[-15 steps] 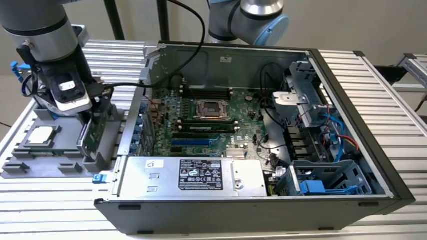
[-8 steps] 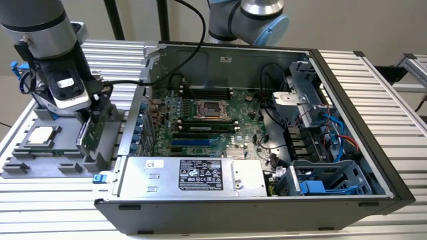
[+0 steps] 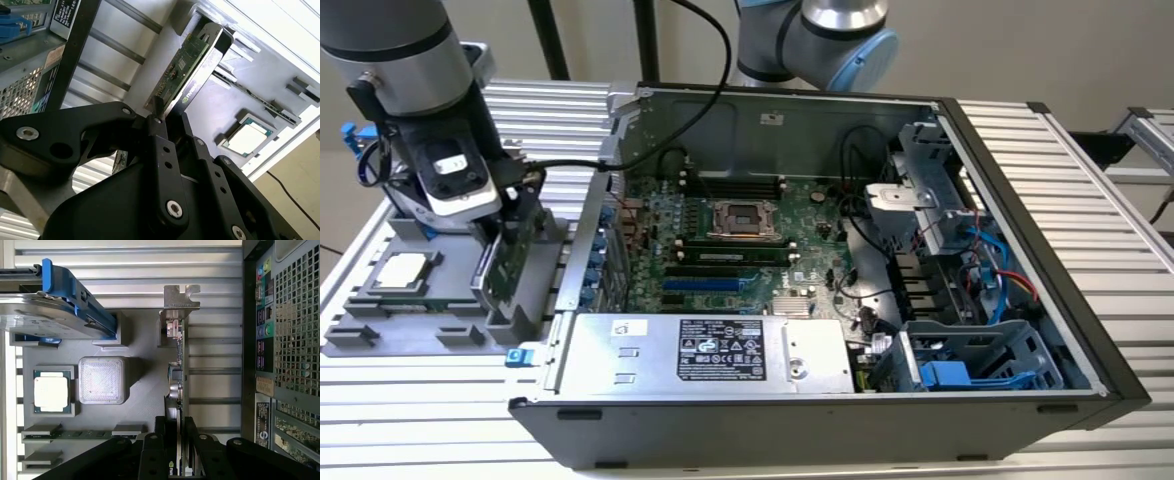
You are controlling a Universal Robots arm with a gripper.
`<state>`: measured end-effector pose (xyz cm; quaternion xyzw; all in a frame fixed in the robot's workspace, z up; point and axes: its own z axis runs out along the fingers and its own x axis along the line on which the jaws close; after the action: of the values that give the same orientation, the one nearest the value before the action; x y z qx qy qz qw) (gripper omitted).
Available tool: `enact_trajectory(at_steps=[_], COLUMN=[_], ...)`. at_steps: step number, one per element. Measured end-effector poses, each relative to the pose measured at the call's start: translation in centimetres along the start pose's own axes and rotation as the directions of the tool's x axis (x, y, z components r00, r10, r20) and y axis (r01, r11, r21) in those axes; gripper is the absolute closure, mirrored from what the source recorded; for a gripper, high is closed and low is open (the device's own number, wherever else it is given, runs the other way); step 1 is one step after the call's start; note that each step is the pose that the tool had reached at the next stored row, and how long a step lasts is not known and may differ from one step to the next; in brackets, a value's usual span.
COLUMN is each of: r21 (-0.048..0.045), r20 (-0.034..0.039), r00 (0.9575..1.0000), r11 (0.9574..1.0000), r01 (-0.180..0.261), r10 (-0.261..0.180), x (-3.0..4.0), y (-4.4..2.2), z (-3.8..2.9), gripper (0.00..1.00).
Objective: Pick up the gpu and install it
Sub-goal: 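Pick up the gpu and move the gpu toward the slot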
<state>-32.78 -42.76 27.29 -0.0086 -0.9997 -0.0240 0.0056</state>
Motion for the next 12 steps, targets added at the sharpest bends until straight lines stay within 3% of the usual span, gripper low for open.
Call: enact_trajectory(at_steps=[12], r21=[0.0000], r20=[-0.0005], r00=[1.0000], r11=[1.0000], r01=[0.000], r10=[0.000], x=[0.01], y=[0.03], z=[-0.72], gripper=[1.00])
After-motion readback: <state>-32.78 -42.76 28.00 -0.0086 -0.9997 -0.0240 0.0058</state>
